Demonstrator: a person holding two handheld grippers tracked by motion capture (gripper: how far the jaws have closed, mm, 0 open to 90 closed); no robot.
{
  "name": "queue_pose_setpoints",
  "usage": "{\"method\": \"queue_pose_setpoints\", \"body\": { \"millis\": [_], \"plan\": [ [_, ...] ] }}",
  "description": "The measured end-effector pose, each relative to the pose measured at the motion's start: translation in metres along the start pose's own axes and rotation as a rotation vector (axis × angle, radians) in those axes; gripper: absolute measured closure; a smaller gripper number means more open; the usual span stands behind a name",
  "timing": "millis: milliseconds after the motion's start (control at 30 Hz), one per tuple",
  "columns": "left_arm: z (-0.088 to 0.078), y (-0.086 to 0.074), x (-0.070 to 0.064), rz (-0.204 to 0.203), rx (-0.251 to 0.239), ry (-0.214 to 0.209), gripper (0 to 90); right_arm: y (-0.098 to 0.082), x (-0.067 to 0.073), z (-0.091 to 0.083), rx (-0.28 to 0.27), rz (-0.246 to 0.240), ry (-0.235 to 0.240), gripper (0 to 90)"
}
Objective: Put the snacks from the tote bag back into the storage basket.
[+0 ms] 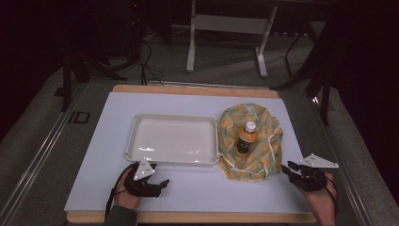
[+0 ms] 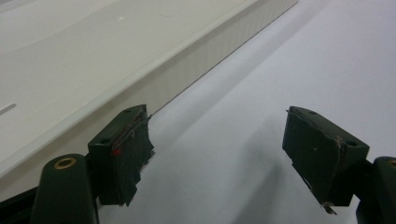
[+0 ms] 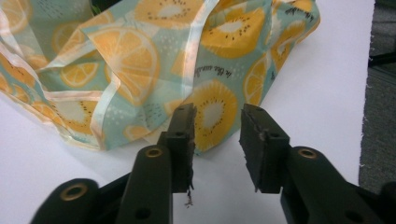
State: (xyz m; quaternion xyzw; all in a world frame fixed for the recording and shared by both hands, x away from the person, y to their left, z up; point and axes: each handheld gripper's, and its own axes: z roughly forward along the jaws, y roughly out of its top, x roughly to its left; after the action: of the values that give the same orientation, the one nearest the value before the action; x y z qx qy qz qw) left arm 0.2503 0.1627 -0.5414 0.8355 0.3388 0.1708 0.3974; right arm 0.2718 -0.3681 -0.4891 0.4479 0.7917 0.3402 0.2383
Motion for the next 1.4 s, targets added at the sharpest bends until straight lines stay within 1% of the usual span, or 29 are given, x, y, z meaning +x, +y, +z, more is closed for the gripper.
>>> {"method": "queue_pose_setpoints", "body": {
  "millis": [33, 133, 167, 333, 600, 733, 867, 900, 933, 1133, 1233, 1400],
  "plan": [
    [0.000, 0.000, 0.000, 0.000, 0.000, -0.002, 23.5, 0.001, -0.001, -0.002, -0.003, -0.007, -0.005, 67.6],
    [0.000, 0.000, 0.000, 0.001, 0.000, -0.004, 23.5, 0.003, -0.001, -0.004, -0.005, -0.010, 0.002, 69.7],
    [0.000, 0.000, 0.000, 0.003, 0.002, -0.005, 23.5, 0.005, -0.001, -0.006, -0.002, -0.016, 0.019, 71.5],
    [0.000, 0.000, 0.000, 0.004, 0.003, -0.004, 23.5, 0.012, 0.000, -0.010, 0.000, -0.040, 0.025, 72.0],
    [0.001, 0.000, -0.001, 0.004, 0.004, -0.005, 23.5, 0.022, 0.002, -0.013, 0.001, -0.064, 0.020, 72.7],
    [0.001, 0.000, 0.000, 0.006, 0.004, -0.007, 23.5, 0.029, 0.004, -0.014, 0.003, -0.087, 0.023, 76.2],
    [0.001, 0.000, -0.001, 0.005, 0.005, -0.008, 23.5, 0.034, 0.006, -0.015, 0.005, -0.099, 0.024, 76.8],
    [0.001, 0.000, -0.001, 0.006, 0.005, -0.008, 23.5, 0.037, 0.006, -0.015, -0.002, -0.104, 0.028, 76.8],
    [0.001, 0.000, -0.001, 0.007, 0.005, -0.007, 23.5, 0.038, 0.007, -0.016, -0.002, -0.108, 0.022, 76.8],
    [0.001, 0.000, -0.001, 0.004, 0.002, -0.003, 23.5, 0.047, 0.007, -0.018, -0.014, -0.115, 0.022, 76.8],
    [0.001, 0.000, 0.000, 0.003, 0.002, -0.005, 23.5, 0.054, 0.008, -0.020, -0.013, -0.135, 0.023, 76.8],
    [0.001, 0.000, -0.001, 0.002, 0.003, -0.004, 23.5, 0.062, 0.010, -0.020, 0.005, -0.169, 0.020, 76.8]
  ]
}}
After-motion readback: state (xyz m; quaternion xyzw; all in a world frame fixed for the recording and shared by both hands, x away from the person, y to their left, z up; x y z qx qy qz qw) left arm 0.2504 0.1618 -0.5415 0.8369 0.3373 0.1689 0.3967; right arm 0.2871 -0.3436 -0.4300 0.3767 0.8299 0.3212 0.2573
